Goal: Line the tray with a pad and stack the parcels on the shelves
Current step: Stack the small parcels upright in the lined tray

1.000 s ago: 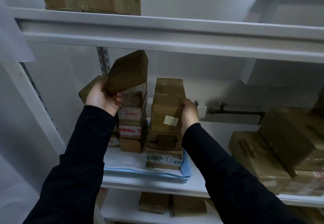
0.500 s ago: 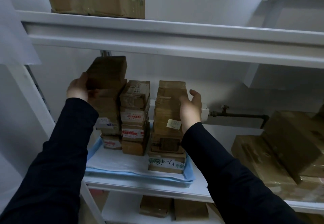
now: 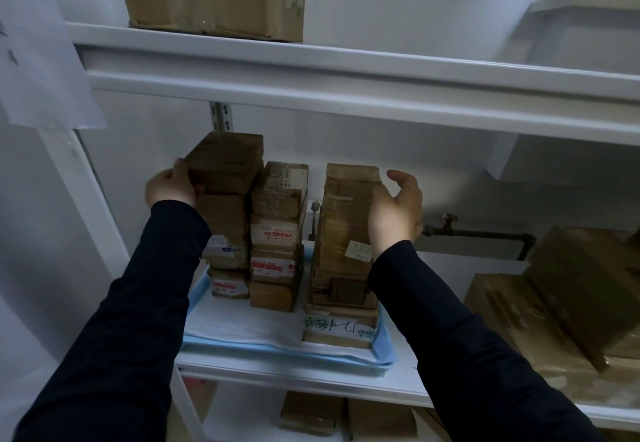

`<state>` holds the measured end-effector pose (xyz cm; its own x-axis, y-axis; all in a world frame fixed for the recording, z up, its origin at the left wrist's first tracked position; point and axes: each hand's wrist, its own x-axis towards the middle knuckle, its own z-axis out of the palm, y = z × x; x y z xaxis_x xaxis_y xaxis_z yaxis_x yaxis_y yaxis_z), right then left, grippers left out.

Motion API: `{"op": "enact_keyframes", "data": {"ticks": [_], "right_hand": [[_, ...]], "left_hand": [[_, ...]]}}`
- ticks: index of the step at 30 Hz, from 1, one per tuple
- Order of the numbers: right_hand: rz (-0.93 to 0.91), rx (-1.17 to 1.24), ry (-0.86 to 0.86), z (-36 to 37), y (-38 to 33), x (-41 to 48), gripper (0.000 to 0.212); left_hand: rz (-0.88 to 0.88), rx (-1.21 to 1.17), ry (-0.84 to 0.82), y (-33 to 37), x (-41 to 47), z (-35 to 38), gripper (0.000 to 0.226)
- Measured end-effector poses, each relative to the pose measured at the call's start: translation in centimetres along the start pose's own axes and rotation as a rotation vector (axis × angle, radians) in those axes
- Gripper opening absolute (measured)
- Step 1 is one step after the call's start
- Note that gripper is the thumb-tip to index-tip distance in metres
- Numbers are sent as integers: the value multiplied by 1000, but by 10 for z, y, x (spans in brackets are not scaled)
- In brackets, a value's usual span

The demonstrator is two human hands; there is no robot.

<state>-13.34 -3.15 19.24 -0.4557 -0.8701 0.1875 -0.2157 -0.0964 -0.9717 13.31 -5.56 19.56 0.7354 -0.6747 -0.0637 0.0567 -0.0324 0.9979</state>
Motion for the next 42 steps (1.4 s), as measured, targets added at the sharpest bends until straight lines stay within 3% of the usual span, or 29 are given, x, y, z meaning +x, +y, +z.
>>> {"op": "enact_keyframes", "data": {"ticks": [16,27,33,42], "right_hand": [[-182,-30,42,40,-24,-36,29],[-230,43,29,72,-33,-56,35],[-200,108,9,85,-32,-62,23],[-171,118,-68,90,-29,-65,18]], "left_hand": [[119,105,-31,-8,9,-3,48],[154,324,-44,-10,8,-2,55],[146,156,-57,-7,-6,-2,50],[199,107,-53,-3,-21,-7,50]]}}
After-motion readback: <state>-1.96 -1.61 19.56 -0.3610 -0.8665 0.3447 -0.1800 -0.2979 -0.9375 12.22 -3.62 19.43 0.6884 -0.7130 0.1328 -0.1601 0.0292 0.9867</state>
